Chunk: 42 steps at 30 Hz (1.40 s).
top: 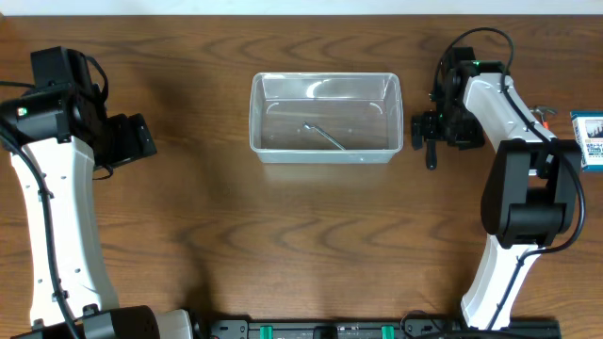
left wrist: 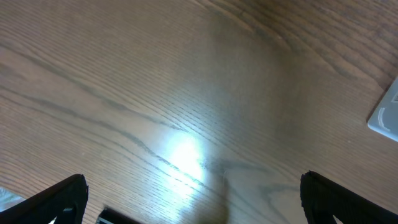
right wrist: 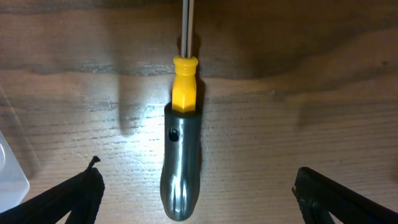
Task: Pack container
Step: 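Lower the right gripper around the screwdriver handle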
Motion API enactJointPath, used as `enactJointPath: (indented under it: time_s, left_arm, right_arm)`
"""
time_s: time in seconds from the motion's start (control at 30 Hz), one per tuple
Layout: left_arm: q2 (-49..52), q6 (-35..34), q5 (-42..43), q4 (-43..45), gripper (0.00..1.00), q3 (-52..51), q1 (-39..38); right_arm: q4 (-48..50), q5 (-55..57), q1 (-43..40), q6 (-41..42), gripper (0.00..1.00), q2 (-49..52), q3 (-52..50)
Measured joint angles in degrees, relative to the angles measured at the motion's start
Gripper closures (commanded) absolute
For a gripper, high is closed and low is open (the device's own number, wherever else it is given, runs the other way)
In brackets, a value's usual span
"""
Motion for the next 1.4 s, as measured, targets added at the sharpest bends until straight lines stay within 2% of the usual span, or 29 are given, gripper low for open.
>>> enactJointPath:
  time_s: [1.4]
  left_arm:
    - [0.0,0.02,0.0,0.0,0.02,0.0,0.0]
  right_arm:
    - [2.25,-0.2,0.0,0.02,0.01,1.31,-0.26]
